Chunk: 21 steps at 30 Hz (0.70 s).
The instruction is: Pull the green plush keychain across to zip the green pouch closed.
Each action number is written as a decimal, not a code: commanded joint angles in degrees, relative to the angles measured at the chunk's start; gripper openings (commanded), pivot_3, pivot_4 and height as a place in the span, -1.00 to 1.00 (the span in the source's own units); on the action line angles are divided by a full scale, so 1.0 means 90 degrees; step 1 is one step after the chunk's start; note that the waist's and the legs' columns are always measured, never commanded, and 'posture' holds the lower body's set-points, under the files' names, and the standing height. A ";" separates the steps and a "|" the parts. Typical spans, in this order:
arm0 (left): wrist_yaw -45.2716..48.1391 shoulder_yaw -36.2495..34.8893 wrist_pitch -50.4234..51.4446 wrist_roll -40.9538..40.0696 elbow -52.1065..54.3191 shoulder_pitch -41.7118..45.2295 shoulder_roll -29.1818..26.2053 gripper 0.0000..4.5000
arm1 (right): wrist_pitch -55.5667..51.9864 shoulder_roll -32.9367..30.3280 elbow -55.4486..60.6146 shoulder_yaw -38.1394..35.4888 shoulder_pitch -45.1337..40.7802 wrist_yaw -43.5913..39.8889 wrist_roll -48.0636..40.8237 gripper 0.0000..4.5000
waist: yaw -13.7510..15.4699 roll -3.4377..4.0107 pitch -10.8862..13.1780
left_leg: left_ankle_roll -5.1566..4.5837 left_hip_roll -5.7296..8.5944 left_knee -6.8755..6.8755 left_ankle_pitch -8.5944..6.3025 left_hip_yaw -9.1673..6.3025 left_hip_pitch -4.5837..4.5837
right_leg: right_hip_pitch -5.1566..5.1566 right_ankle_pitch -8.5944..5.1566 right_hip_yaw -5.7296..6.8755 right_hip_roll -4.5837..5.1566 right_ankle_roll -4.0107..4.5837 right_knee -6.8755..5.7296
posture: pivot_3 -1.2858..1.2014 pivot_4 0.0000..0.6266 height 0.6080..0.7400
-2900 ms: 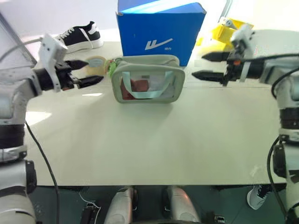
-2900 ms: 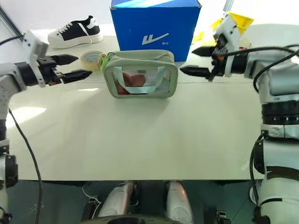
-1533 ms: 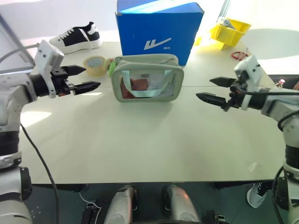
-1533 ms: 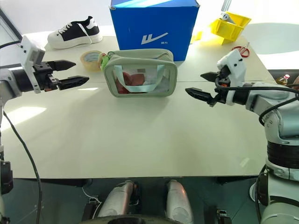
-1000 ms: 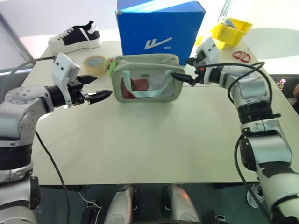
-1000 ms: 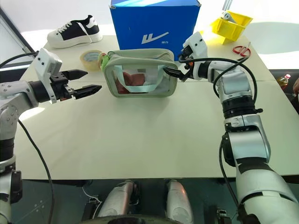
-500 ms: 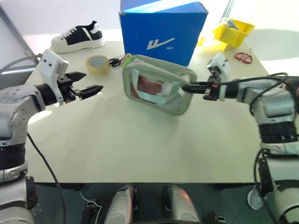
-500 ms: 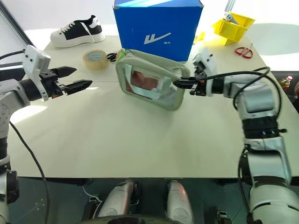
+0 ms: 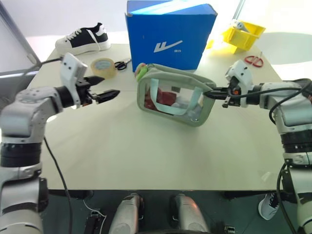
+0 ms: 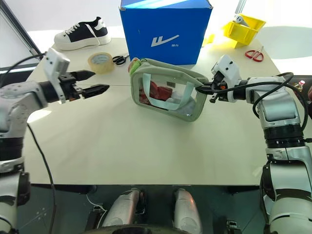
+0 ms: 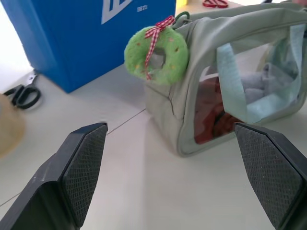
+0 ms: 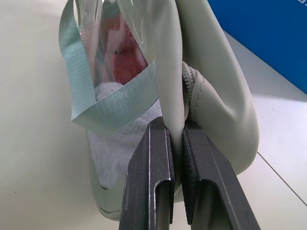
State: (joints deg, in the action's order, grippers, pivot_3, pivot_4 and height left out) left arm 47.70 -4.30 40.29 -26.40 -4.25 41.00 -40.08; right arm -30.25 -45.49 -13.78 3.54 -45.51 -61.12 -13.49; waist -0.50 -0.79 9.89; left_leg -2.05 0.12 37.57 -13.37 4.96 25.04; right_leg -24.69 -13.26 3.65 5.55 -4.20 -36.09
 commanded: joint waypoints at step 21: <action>0.1158 -0.0014 -0.0155 0.0202 0.0015 0.0542 -0.0768 1.00 | -0.0757 -0.0384 0.1464 -0.0363 -0.0013 -0.0183 -0.0456 0.38 | -0.0035 0.0004 0.0002 | -0.0001 -0.0004 -0.0017 -0.0004 -0.0001 0.0006 | -0.0021 -0.0001 -0.0004 0.0011 0.0005 0.0001 | 0.03 -0.52 1.00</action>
State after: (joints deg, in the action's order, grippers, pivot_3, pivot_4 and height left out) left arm 57.40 -1.65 37.69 -22.87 -7.44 45.53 -45.58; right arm -37.55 -47.19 -3.32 2.89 -42.65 -62.50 -17.01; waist -0.82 -0.75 9.91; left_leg -2.06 0.10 37.42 -13.41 4.96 25.13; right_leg -24.93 -13.28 3.61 5.67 -4.16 -36.08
